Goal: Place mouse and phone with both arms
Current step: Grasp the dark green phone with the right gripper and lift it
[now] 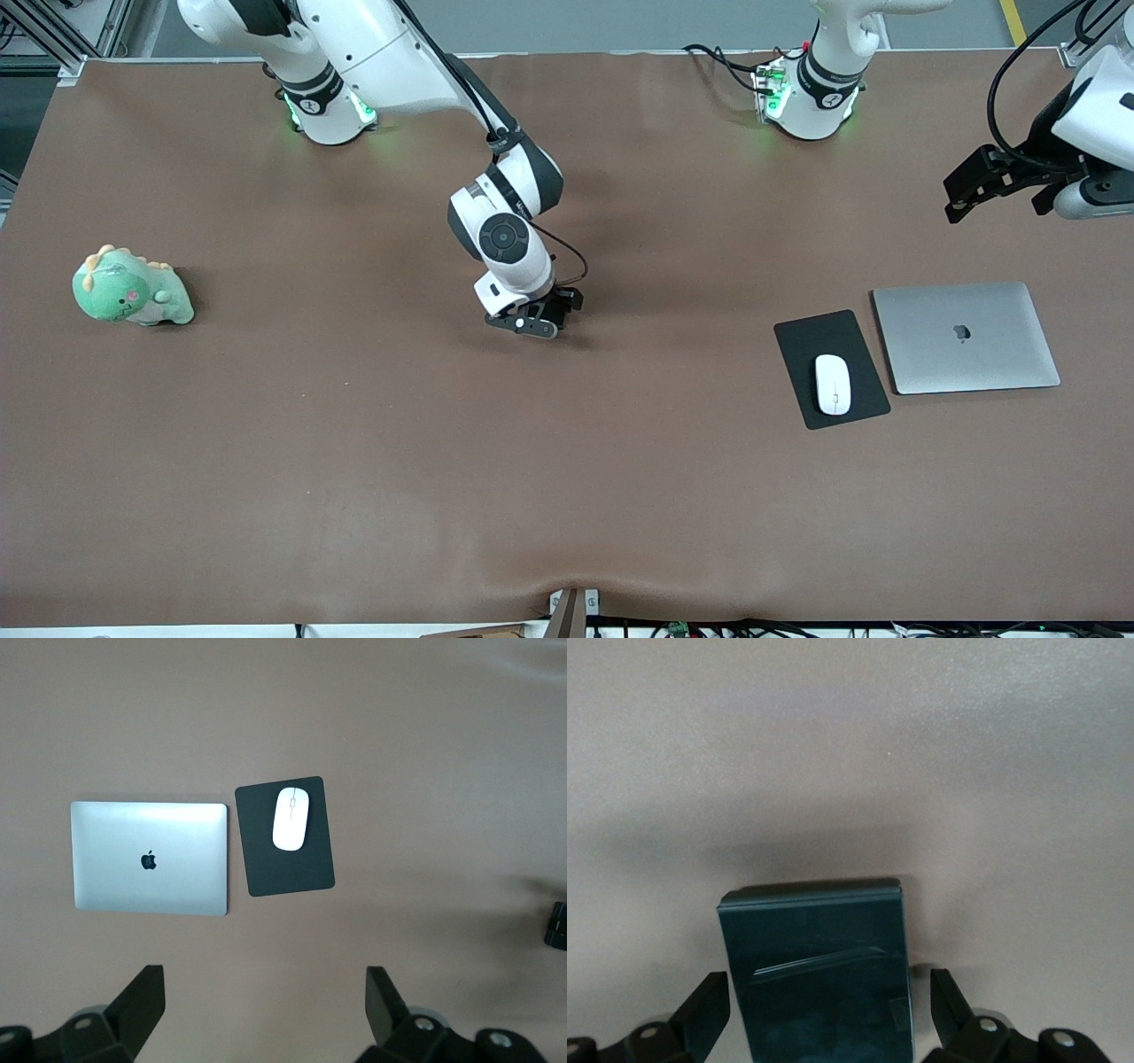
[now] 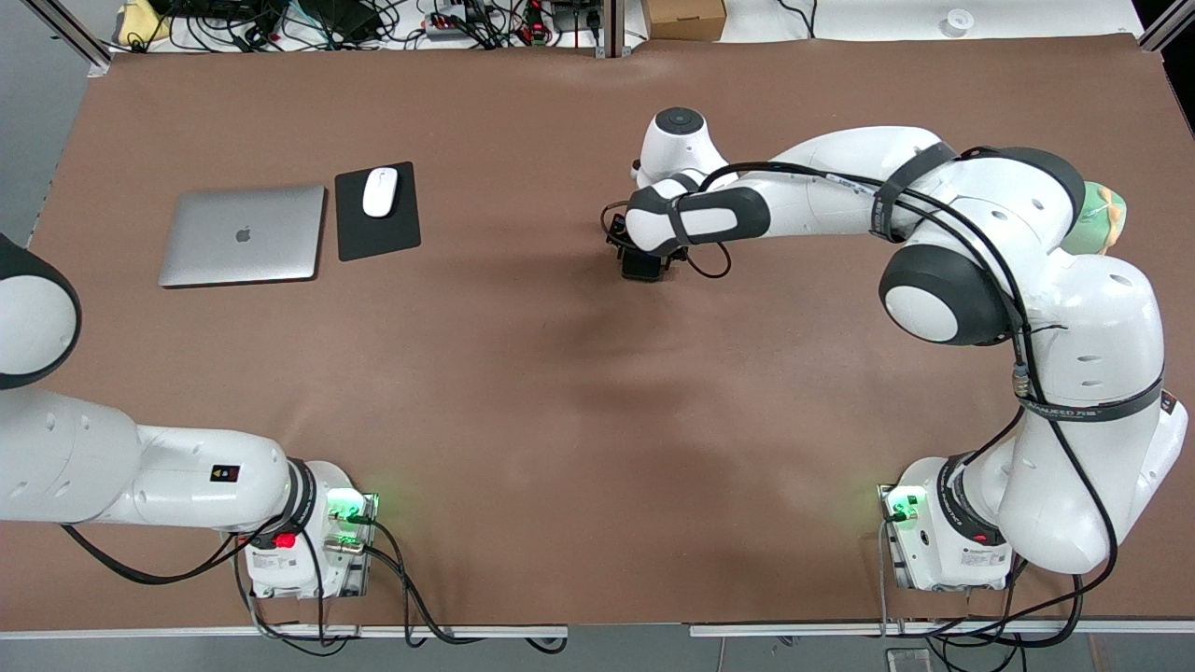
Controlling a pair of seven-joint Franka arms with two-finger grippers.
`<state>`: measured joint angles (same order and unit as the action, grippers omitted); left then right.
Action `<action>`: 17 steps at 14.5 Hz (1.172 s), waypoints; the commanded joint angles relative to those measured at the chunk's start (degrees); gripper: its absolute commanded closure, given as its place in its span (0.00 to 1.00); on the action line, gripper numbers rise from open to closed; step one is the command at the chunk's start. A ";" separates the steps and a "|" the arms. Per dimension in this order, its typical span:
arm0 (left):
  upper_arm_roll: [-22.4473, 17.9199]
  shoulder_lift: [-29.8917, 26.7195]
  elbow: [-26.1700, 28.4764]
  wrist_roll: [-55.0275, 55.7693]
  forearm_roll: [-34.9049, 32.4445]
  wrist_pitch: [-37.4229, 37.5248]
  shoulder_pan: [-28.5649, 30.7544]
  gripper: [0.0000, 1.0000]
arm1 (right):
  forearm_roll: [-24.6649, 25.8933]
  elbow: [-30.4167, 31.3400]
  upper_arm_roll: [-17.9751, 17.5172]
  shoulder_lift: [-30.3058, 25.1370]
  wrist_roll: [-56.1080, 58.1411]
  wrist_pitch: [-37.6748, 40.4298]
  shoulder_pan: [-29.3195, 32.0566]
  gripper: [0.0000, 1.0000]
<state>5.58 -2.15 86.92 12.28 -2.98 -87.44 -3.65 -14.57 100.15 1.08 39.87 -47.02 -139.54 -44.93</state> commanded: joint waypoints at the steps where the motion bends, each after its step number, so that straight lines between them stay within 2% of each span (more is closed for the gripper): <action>1: -0.31 -1.28 0.70 -0.78 0.96 2.43 -0.13 0.00 | -0.37 -0.13 0.50 0.73 -0.45 -1.35 -0.95 0.00; 2: -0.40 -1.37 0.53 -1.38 0.96 4.01 -0.04 0.00 | -0.02 -0.13 0.50 0.73 0.08 -1.26 -0.95 0.23; 4: -0.66 -1.54 0.44 -1.30 0.96 4.47 -0.04 0.00 | 0.95 -0.21 0.50 0.73 1.83 -0.82 -0.87 0.76; 5: -0.66 -1.89 0.53 -0.43 0.96 5.08 -0.13 0.00 | 0.95 -0.39 0.50 0.56 1.93 -0.56 -0.60 0.99; 9: -0.75 -1.72 0.53 -0.07 0.96 5.70 -0.04 0.00 | 0.95 -0.39 0.76 0.21 2.01 -0.21 0.62 1.00; 17: -0.57 -1.72 0.44 0.02 1.13 5.61 -0.13 0.00 | 0.95 -0.22 0.94 -3.22 7.81 7.69 8.61 1.00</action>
<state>5.23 -2.96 87.15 12.32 -2.98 -82.41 -3.62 -14.24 99.48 2.70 39.25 -41.15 -134.91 -39.03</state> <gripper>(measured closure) 0.000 0.194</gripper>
